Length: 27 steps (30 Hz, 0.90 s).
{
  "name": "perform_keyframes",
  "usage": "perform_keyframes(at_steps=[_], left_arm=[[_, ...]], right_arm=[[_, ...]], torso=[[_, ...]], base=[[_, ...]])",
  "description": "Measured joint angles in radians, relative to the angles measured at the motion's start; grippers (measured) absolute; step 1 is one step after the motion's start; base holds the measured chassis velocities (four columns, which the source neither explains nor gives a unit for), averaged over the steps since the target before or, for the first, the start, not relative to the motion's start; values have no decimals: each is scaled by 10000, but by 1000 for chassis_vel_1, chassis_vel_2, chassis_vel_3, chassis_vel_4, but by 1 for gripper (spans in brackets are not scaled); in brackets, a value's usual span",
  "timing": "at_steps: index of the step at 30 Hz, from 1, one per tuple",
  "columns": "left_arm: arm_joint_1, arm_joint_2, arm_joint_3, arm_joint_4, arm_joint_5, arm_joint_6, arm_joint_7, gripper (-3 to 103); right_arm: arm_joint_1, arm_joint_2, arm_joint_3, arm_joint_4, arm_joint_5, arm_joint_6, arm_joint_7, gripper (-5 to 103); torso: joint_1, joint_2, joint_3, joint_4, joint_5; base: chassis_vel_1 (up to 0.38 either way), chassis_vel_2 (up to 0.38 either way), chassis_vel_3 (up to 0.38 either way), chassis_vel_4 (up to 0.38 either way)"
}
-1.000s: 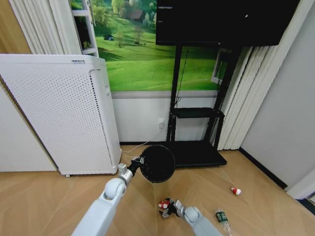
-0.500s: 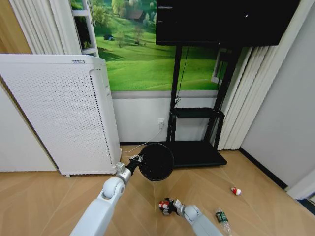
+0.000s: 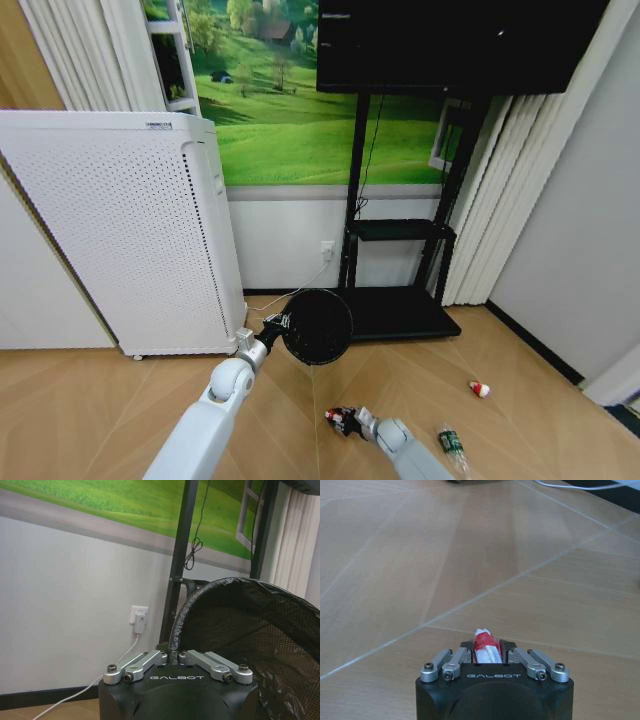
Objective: Pick up the trash bin and place the garbage on the floor into it.
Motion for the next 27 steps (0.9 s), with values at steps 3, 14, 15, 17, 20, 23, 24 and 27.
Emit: perform_keyframes(at_steps=[3,14,15,17,20,23,24,27], left_arm=[[21,113,-187,-5,-3,-43,60,4],[119,78,-597,44,24,-109,123,4],[201,45,-609,50,51,-117,89,4],[238,-62,-613,146,108,-175,3,4],[225,-170,-604,324,167,-232,-96,4],[156,-317,-573,637,185,-397,-337,4],[108,-417,-551,844,113,-431,-481,4],[45,-530,-503,1085,-36,-442,-664,4]], right_arm=[[-561,-636,874,798,714,-227,-6,20],[-2100,-2371,3796,3453,3032,-678,742,20],[-2278,-2412,4192,4035,3437,-948,853,20],[-2581,-2439,5019,4988,4052,-1357,883,20],[-2807,-2386,5760,5640,4425,-1514,906,20],[-3316,-2349,6797,6669,5096,-1713,926,20],[-3612,-2329,7174,7296,5488,-1802,930,20],[-3945,-2302,7457,7964,5874,-1917,946,20]], torso=[[0,0,0,-1,-2],[0,0,-1,-7,-6],[0,0,0,2,-2],[0,0,-1,3,-5],[0,0,-1,-2,-3],[0,1,-1,-6,-4],[0,0,-1,-6,-3],[0,0,-1,-6,-6]], base=[[0,0,0,0],[0,0,0,0],[0,0,0,0],[0,0,0,0],[0,0,0,0],[0,0,0,0],[0,0,0,0],[0,0,0,0]])
